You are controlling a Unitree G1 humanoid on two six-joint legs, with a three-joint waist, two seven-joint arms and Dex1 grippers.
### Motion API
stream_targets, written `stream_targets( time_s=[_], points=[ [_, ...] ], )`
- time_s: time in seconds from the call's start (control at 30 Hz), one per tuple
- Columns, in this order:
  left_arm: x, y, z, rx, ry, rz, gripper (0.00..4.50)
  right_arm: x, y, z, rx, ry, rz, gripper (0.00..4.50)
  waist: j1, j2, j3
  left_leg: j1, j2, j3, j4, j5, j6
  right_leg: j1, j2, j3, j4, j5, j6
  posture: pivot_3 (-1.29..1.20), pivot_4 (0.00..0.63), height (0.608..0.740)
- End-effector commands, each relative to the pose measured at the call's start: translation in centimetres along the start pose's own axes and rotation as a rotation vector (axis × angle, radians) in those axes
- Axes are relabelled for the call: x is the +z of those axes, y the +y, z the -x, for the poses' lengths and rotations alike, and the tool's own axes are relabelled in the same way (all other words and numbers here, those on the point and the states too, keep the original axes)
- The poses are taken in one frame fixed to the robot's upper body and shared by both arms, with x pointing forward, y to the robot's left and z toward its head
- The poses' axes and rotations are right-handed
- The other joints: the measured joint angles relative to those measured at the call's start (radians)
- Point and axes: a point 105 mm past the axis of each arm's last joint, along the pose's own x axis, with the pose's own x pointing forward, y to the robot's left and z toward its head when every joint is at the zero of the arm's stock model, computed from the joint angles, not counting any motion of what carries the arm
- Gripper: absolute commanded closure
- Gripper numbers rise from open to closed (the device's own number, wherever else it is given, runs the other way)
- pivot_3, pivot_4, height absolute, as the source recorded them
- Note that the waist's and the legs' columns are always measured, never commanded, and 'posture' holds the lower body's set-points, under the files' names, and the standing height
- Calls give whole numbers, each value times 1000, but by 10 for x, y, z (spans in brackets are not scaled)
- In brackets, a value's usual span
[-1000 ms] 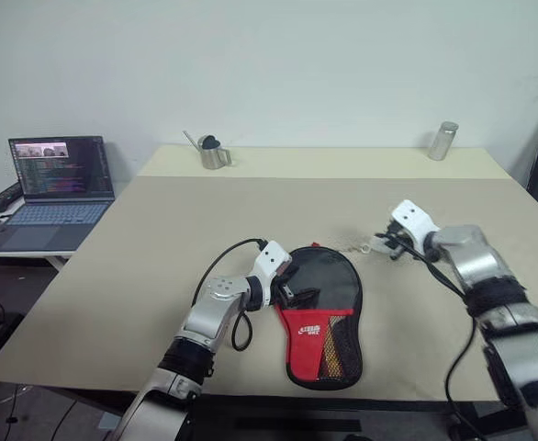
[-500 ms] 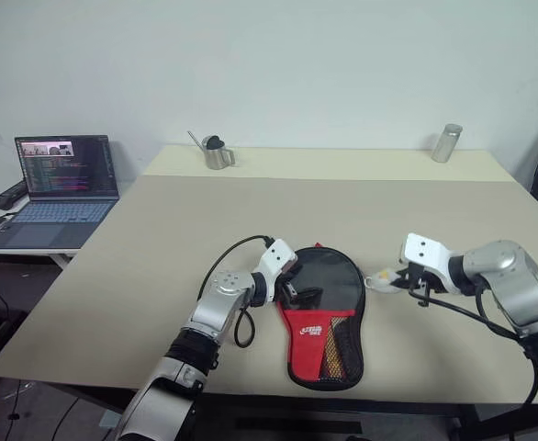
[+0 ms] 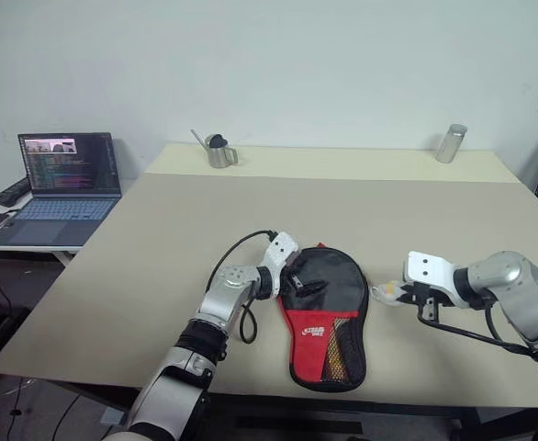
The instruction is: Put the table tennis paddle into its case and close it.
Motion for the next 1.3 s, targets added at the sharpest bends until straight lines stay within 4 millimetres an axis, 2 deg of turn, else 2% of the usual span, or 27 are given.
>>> stream_targets(
  time_s=[0.03,0.17,0.3,0.37,0.43,0.6,0.87,0.97,1.03,1.3],
  points=[
    [32,-11,-4,-105,-89,-54,0,-1,4,-6,25,10,12,4490,0,-1,0,0,0,0,0,0,0,0,0,0,-1,0,0,0,150,740],
    [13,-23,-19,-150,9,-117,0,-1,5,-8,27,9,15,4490,-2,-1,0,0,0,0,-1,0,0,0,0,0,-2,1,1,0,150,740],
    [-8,-27,-33,-136,83,-116,0,0,6,-9,32,9,17,4490,-2,-1,1,0,0,0,-1,0,1,1,0,0,-4,1,1,0,150,740],
    [-28,-26,-37,-112,161,-104,0,0,7,-8,39,11,20,4490,0,-1,0,0,0,0,-1,0,1,2,0,0,-4,1,1,0,150,740],
    [-49,-22,-37,-70,240,-92,0,0,8,-6,43,12,24,4490,0,-1,-1,2,0,0,-1,0,1,4,0,-1,-4,1,2,0,150,740],
    [-69,-15,-33,-27,312,-123,0,-1,13,3,69,22,40,4490,1,-1,-5,3,0,0,0,-1,1,6,0,0,-5,2,3,0,150,740],
    [-70,-15,-34,-31,309,-101,0,9,32,28,162,-17,83,4490,2,-2,-8,3,0,-1,0,-1,1,7,0,-1,-5,2,4,0,150,740],
    [-70,-16,-36,-34,310,-97,0,7,47,35,224,-12,100,4490,3,-2,-9,3,0,-1,0,-1,1,7,0,-1,-5,2,4,0,150,740],
    [-70,-17,-39,-27,318,-111,0,5,60,37,280,-9,116,4490,4,-2,-9,3,0,-1,0,-1,1,7,0,-1,-6,2,4,0,150,740],
    [-66,-20,-45,-33,321,-115,0,3,132,42,579,-16,200,4490,11,-4,-12,3,0,-1,0,-2,3,9,-1,-2,-7,-1,11,0,150,740]
  ],
)
